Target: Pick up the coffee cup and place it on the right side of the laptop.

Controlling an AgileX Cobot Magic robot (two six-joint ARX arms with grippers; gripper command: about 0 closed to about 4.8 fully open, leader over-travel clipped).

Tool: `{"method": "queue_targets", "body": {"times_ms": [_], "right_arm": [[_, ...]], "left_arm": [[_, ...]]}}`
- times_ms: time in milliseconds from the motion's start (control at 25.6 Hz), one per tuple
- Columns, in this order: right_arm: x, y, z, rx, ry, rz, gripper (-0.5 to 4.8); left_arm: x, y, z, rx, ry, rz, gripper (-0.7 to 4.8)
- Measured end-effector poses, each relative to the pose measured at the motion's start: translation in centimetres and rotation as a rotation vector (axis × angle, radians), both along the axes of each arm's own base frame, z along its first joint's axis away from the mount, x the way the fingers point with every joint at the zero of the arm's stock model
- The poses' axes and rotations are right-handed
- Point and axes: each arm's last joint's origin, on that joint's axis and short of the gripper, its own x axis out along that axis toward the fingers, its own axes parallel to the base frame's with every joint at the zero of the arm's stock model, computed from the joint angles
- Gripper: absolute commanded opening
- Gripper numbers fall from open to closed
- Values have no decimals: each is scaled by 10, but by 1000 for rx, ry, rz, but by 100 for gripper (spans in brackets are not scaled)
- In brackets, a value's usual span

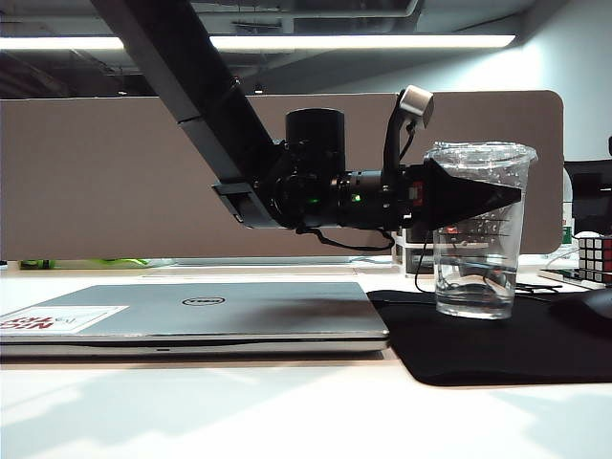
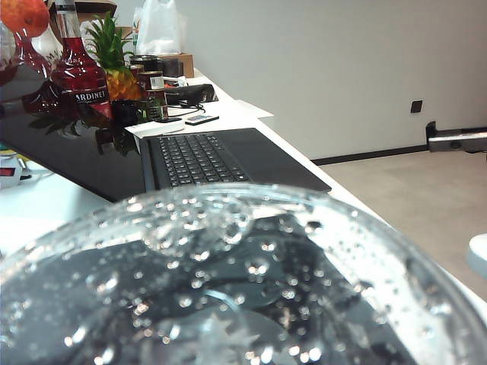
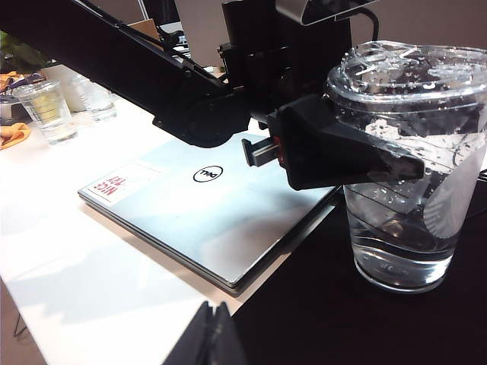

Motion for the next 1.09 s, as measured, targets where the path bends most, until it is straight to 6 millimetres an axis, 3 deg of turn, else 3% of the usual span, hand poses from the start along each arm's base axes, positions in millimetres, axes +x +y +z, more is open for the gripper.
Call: {"method": "queue_targets", "body": {"times_ms": [78, 156, 429, 507, 1092], "right_arm": [[0, 0, 0, 0, 0, 0, -1], [0, 0, 0, 0, 0, 0, -1], [0, 0, 0, 0, 0, 0, -1], [0, 0, 0, -2, -2, 0, -1], [0, 0, 0, -7, -6, 1, -1]], "left_arm": [[0, 0, -2, 12, 11, 1, 347], [0, 0, -4, 24, 25, 0, 387], [0, 0, -4, 29, 29, -12, 404], [-1, 0, -4, 29, 29, -24, 479], [-2, 3, -7, 44, 40, -128, 479]]}}
